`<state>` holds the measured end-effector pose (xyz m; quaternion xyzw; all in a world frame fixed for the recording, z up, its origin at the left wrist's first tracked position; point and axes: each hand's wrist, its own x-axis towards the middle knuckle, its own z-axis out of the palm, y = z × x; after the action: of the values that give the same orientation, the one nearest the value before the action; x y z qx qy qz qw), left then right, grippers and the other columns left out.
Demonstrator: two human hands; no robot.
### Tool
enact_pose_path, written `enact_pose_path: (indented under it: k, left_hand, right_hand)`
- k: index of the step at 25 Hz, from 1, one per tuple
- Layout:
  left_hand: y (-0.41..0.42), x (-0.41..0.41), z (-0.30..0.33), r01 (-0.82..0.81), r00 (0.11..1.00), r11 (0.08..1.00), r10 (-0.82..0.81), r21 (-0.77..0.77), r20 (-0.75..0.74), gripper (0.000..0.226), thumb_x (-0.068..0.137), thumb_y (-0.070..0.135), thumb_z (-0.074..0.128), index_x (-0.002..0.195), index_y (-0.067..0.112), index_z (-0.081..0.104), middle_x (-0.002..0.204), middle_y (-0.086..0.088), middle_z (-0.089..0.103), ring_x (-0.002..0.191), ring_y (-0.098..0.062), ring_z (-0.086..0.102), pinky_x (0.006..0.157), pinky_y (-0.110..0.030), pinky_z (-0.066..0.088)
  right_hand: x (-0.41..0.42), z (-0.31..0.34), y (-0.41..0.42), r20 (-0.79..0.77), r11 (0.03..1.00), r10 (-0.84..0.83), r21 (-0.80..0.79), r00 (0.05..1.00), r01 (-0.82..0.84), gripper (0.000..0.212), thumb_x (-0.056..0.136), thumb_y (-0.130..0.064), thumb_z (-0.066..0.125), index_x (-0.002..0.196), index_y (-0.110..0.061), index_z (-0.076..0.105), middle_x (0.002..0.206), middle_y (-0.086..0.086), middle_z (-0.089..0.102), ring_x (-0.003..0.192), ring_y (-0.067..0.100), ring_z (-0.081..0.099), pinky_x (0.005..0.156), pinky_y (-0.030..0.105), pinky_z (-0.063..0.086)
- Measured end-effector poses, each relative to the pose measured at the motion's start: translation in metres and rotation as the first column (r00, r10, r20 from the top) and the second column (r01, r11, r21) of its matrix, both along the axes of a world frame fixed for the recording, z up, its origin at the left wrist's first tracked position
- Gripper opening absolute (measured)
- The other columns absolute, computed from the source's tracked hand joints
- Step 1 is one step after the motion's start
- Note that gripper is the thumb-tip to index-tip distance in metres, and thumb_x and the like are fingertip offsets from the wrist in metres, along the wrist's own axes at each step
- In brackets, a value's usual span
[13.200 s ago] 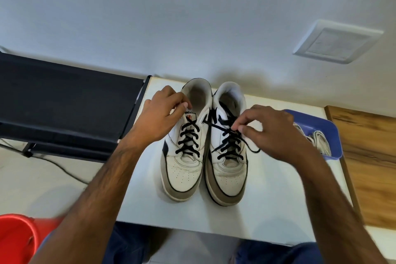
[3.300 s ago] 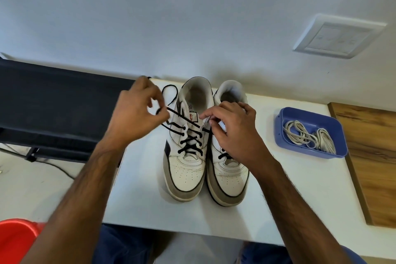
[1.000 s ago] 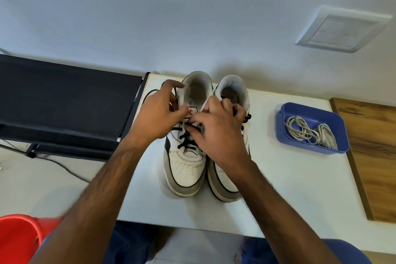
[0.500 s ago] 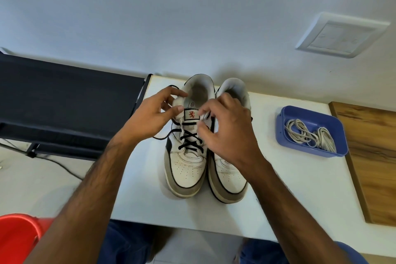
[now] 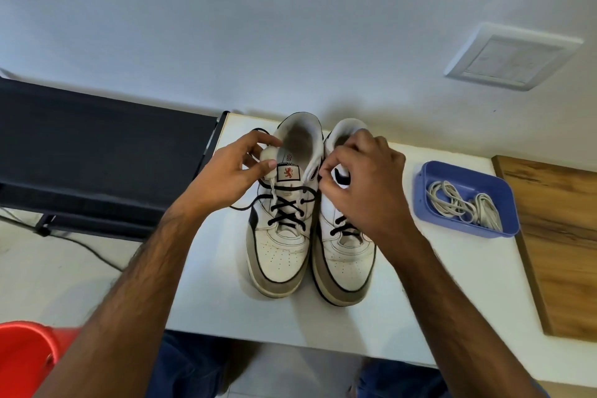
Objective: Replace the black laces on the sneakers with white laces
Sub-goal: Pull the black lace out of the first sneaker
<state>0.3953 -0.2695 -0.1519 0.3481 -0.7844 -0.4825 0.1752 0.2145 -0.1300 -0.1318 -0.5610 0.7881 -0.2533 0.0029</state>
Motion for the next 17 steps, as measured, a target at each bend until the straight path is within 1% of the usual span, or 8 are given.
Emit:
enact_pose_path:
  k: [3,6,8,10,12,13,15,17]
  left_hand:
    - [0.002,0.0,0.001,-0.005,1.0,1.0,0.005,-0.011,0.003,0.027,0.1,0.025,0.063,0.125,0.035,0.061,0.096,0.01,0.061,0.082,0.001,0.063,0.075,-0.011,0.041]
    - [0.003,-0.002,0.0,-0.002,1.0,1.0,0.002,-0.021,-0.005,0.027,0.1,0.026,0.063,0.124,0.036,0.061,0.096,0.009,0.062,0.084,-0.004,0.063,0.073,-0.007,0.041]
    - [0.002,-0.001,0.0,0.001,1.0,1.0,-0.001,-0.023,-0.009,0.027,0.099,0.027,0.064,0.124,0.036,0.062,0.097,0.007,0.063,0.085,-0.006,0.063,0.072,-0.005,0.042]
    - [-0.001,0.0,-0.001,0.007,1.0,1.0,-0.007,-0.026,-0.011,0.027,0.099,0.027,0.064,0.125,0.034,0.061,0.098,0.006,0.063,0.084,-0.005,0.063,0.073,-0.007,0.044]
    - [-0.002,0.0,-0.002,0.008,1.0,1.0,-0.009,-0.014,-0.018,0.027,0.099,0.027,0.064,0.125,0.033,0.061,0.098,0.008,0.063,0.081,-0.001,0.062,0.074,-0.008,0.045]
    - [-0.001,-0.001,-0.002,0.011,1.0,1.0,-0.011,-0.006,-0.022,0.027,0.099,0.027,0.064,0.125,0.033,0.061,0.097,0.01,0.062,0.081,0.001,0.062,0.075,-0.011,0.045]
    - [-0.001,-0.001,-0.004,0.011,1.0,1.0,-0.011,0.004,-0.026,0.026,0.099,0.029,0.064,0.124,0.035,0.061,0.095,0.013,0.062,0.082,0.0,0.063,0.079,-0.02,0.049]
    - [-0.002,0.0,-0.006,0.01,1.0,1.0,-0.01,0.009,-0.025,0.026,0.098,0.031,0.064,0.124,0.037,0.06,0.095,0.013,0.063,0.084,-0.004,0.065,0.081,-0.031,0.055]
  right_hand:
    - [0.008,0.001,0.001,0.008,0.998,0.051,0.028,0.999,-0.051,0.007,0.086,-0.037,0.071,0.091,-0.033,0.074,0.096,-0.012,0.046,0.105,0.016,0.046,0.09,0.041,0.028]
    - [0.037,-0.01,-0.012,-0.101,0.988,0.132,0.095,0.986,-0.123,0.011,0.084,-0.036,0.075,0.095,-0.033,0.076,0.098,-0.005,0.049,0.104,0.025,0.049,0.093,0.047,0.029]
    - [0.044,-0.015,-0.02,-0.134,0.984,0.134,0.134,0.982,-0.116,0.009,0.084,-0.034,0.075,0.093,-0.033,0.076,0.099,-0.004,0.05,0.106,0.026,0.049,0.094,0.048,0.027]
    - [0.041,-0.015,-0.022,-0.073,0.991,0.109,0.091,0.991,-0.103,0.004,0.082,-0.031,0.075,0.086,-0.033,0.074,0.096,-0.007,0.047,0.102,0.024,0.05,0.091,0.045,0.027]
    - [0.032,-0.01,-0.011,-0.004,0.996,0.086,-0.001,0.996,-0.086,0.002,0.078,-0.031,0.072,0.079,-0.03,0.071,0.093,-0.01,0.046,0.097,0.019,0.052,0.088,0.043,0.032]
    - [0.024,-0.006,-0.002,0.015,0.997,0.053,-0.057,0.998,-0.053,0.003,0.076,-0.032,0.069,0.076,-0.028,0.068,0.092,-0.01,0.048,0.095,0.017,0.052,0.087,0.042,0.033]
    - [0.007,0.004,0.018,0.057,0.99,-0.054,-0.126,0.997,0.061,0.007,0.075,-0.033,0.062,0.074,-0.026,0.062,0.093,-0.008,0.051,0.092,0.016,0.053,0.084,0.039,0.033]
    - [-0.004,0.01,0.032,0.083,0.98,-0.154,-0.118,0.985,0.163,0.01,0.077,-0.032,0.061,0.082,-0.025,0.065,0.1,-0.006,0.053,0.096,0.019,0.054,0.086,0.04,0.031]
